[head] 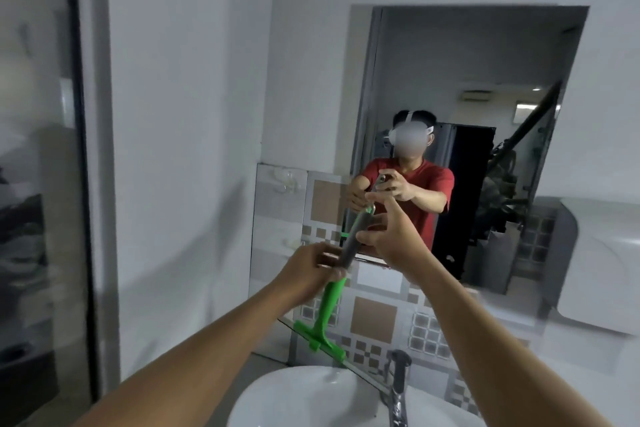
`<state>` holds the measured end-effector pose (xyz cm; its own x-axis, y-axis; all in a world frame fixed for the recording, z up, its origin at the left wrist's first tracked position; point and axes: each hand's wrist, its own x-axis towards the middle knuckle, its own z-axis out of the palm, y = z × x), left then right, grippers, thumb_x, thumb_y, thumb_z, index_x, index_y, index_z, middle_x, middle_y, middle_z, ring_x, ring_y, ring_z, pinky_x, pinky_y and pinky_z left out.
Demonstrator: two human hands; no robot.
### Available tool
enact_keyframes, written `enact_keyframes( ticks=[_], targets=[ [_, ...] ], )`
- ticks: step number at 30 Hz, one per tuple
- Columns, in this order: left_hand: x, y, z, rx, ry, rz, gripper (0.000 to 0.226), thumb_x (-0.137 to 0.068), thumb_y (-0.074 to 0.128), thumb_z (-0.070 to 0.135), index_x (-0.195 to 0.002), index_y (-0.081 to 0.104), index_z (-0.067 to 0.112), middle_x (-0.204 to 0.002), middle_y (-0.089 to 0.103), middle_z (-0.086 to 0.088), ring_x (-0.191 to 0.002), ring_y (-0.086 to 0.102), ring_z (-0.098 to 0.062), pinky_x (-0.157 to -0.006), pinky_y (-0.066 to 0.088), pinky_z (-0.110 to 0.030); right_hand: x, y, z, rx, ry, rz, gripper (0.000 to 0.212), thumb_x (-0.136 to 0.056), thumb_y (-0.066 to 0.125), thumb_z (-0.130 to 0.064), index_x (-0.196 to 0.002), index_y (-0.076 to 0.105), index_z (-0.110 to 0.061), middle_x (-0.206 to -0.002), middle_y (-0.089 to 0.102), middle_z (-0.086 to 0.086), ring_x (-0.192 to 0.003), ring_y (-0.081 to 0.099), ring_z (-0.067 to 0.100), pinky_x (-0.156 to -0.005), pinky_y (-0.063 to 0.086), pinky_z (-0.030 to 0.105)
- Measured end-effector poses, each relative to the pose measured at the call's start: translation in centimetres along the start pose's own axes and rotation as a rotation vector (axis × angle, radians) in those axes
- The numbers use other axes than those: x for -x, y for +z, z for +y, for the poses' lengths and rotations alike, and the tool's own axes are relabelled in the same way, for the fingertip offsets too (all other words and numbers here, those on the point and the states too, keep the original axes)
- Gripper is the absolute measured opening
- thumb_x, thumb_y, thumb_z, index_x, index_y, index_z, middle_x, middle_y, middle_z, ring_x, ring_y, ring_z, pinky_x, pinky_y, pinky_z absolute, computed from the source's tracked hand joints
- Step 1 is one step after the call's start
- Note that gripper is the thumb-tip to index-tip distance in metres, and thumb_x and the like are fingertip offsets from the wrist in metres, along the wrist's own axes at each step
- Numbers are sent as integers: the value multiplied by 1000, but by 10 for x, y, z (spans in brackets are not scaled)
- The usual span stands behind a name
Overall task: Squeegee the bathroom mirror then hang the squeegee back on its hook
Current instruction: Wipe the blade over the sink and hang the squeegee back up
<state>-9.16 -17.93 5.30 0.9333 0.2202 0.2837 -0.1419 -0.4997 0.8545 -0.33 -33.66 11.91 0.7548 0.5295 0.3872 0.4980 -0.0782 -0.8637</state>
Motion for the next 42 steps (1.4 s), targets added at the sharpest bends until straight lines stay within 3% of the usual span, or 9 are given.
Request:
enact_keyframes(
  ticks=[6, 10, 13, 15, 20, 23, 28, 37, 42],
  targets=[
    [-33, -18, -33, 103, -2, 143, 35, -86, 70, 21, -121, 67, 21, -108, 76, -1, -98, 74, -17, -94, 60, -44, -55, 38, 19, -22, 1, -34, 58, -84, 66, 15, -124, 53, -25, -115, 63, 15, -94, 72, 31, -76, 64, 47],
    [-55, -31, -53, 108, -4, 231, 33, -88, 71, 16, -121, 70, 16, -104, 77, 4, -95, 74, -12, -89, 61, -34, -88, 59, 32, -35, 13, -61, 58, -84, 66, 13, -122, 52, -29, -112, 63, 18, -94, 72, 34, -76, 64, 52],
    [-68, -43, -63, 141, -2, 259, 41, -89, 73, 9, -127, 64, 22, -106, 75, 3, -93, 74, -12, -76, 61, -21, -108, 73, 42, -16, -8, -59, 58, -85, 64, 13, -118, 52, -33, -109, 65, 19, -91, 73, 33, -73, 64, 50],
    [-78, -50, -70, 154, -1, 272, 44, -89, 73, 7, -127, 61, 26, -106, 74, 2, -92, 74, -14, -71, 60, -19, -120, 85, 47, -20, -9, -66, 57, -87, 62, 13, -120, 52, -31, -108, 65, 19, -88, 74, 30, -70, 65, 41],
    [-106, -62, -91, 235, -22, 351, 34, -91, 74, 15, -117, 64, 35, -105, 77, 1, -94, 75, -15, -84, 64, -39, -152, 108, 60, -40, 29, -93, 63, -89, 61, 11, -136, 53, -30, -108, 64, 18, -90, 74, 29, -71, 65, 43],
    [-120, -68, -102, 278, -33, 379, 33, -93, 70, 11, -114, 67, 35, -103, 79, 2, -92, 76, -15, -86, 64, -44, -165, 118, 67, -35, 24, -73, 64, -89, 60, 10, -133, 52, -35, -105, 66, 15, -86, 74, 25, -67, 65, 35],
    [-138, -75, -111, 275, -5, 426, 38, -92, 72, 14, -116, 65, 43, -103, 78, 6, -90, 77, -14, -80, 65, -43, -182, 128, 75, 4, 10, -52, 57, -92, 60, 7, -130, 54, -36, -105, 69, 9, -90, 73, 21, -73, 65, 39],
    [-163, -78, -129, 299, 9, 497, 44, -95, 65, 2, -124, 64, 36, -101, 77, 1, -82, 76, -16, -74, 65, -43, -202, 148, 91, 73, 9, -17, 57, -95, 59, -1, -132, 52, -43, -98, 71, -2, -84, 72, 13, -74, 65, 35],
    [-172, -77, -139, 289, 19, 505, 48, -96, 61, -2, -122, 63, 38, -101, 76, 1, -83, 74, -9, -68, 63, -29, -208, 156, 106, 51, 3, 9, 61, -95, 59, -2, -131, 50, -50, -98, 74, -3, -87, 73, 14, -75, 65, 40]
  ],
)
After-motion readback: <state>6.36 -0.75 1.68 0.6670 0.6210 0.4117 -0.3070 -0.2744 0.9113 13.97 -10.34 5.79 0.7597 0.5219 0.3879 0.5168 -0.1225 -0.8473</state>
